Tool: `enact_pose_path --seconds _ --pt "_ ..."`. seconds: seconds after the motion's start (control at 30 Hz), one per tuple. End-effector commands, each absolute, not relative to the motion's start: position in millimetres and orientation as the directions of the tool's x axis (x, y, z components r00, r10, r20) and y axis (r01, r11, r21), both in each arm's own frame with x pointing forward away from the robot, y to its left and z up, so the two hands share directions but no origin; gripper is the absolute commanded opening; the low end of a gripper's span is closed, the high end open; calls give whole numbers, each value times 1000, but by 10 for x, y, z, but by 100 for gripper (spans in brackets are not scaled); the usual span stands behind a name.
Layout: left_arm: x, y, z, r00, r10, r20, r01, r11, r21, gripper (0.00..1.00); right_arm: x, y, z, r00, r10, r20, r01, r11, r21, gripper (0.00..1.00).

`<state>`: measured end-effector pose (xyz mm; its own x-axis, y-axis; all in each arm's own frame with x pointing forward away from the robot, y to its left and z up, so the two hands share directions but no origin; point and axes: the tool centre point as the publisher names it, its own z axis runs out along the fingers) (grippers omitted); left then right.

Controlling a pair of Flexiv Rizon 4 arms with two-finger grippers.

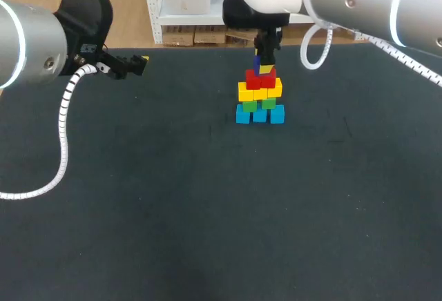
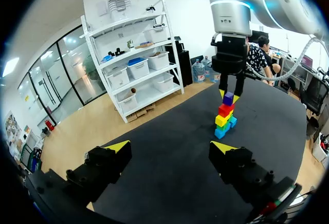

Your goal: Place the blue cubes, place green cubes on the blue cubes, place the yellow cubes on the green cubes, then place the red cubes on the yellow cubes, and place purple cube on the red cubes.

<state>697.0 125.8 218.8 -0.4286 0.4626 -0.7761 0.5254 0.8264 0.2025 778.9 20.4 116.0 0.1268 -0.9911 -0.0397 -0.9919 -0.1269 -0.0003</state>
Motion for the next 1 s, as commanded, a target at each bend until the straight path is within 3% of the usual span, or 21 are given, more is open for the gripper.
enact_pose_path --seconds 0.03,0.3,0.4,0.47,1.0 --pt "6983 1267 2186 -427 463 -777 530 824 200 100 7828 217 1161 127 -991 -39 -992 -128 6 0" --pt "6983 1267 2186 -427 463 -777 530 824 200 100 7854 229 1133 124 -992 -38 -992 -125 11 1" --pt "6983 1267 2186 -427 463 -777 530 824 200 100 7860 231 1119 123 -992 -37 -992 -124 12 5" --pt "6983 1267 2186 -427 463 -777 530 824 200 100 7862 231 1117 122 -992 -36 -992 -123 12 16" --pt "6983 1267 2186 -427 463 -777 530 824 200 100 7885 228 1088 117 -993 -30 -993 -117 7 36"
